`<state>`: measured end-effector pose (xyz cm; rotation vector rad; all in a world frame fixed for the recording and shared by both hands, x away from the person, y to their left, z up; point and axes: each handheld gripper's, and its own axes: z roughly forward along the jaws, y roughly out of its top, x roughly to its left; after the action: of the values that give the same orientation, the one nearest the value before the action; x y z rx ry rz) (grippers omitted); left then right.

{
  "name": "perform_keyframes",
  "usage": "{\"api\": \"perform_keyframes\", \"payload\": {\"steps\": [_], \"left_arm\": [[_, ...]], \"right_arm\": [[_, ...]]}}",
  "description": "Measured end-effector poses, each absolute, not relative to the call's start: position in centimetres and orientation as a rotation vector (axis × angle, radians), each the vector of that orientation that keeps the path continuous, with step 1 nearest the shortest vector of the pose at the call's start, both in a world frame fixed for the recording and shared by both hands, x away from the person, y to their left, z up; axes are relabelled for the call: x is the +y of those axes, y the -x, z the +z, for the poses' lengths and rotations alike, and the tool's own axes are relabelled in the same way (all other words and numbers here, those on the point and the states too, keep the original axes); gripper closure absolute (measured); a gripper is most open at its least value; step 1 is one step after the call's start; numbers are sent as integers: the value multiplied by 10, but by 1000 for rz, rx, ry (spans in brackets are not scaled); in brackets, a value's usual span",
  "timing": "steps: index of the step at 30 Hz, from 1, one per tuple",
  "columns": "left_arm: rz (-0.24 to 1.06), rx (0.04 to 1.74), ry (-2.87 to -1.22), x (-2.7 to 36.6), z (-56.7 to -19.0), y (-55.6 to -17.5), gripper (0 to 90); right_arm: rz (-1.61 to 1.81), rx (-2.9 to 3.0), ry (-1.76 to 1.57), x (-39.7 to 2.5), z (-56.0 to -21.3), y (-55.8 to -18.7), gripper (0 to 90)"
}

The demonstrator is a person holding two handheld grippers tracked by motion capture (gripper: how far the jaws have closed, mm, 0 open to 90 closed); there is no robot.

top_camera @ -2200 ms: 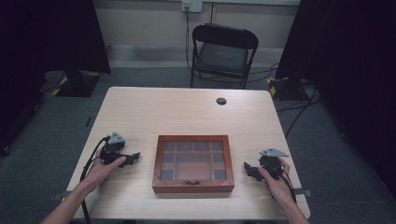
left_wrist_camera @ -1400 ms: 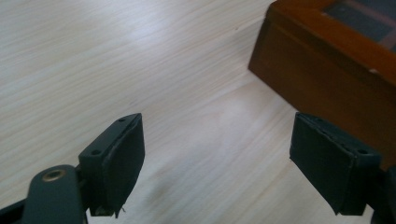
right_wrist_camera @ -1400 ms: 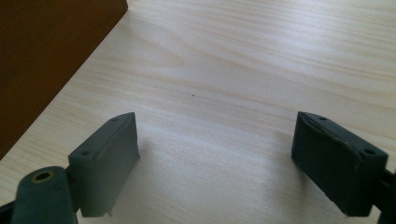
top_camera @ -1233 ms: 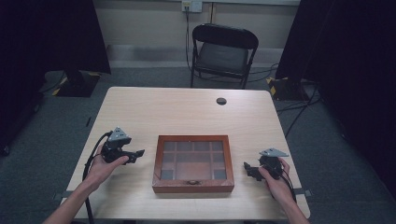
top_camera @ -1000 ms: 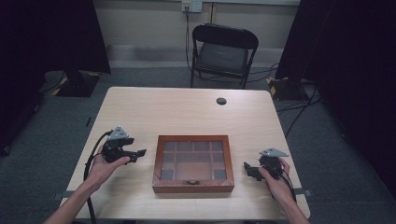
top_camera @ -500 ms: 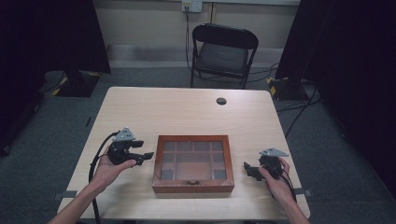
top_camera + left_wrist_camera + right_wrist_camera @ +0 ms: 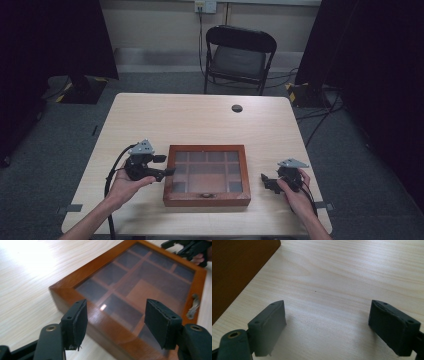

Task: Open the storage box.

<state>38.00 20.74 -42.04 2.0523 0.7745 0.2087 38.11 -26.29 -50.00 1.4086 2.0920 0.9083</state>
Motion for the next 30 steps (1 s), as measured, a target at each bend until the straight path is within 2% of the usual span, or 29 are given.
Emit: {"api": "perform_keyframes", "payload": {"steps": [13, 21, 28, 30], "left_arm": [[125, 660, -2089, 175, -413, -373, 342], [82, 565, -2130, 138, -412, -373, 319], [53, 472, -2179, 108, -414, -367, 379], [52, 447, -2184, 103, -415, -364, 419]], "right_arm": [[908, 2092, -1408, -263, -500, -381, 133], [909, 2092, -1409, -263, -500, -381, 133], [909, 2092, -1409, -263, -500, -381, 133], [909, 2092, -1409, -263, -500, -381, 133]]}}
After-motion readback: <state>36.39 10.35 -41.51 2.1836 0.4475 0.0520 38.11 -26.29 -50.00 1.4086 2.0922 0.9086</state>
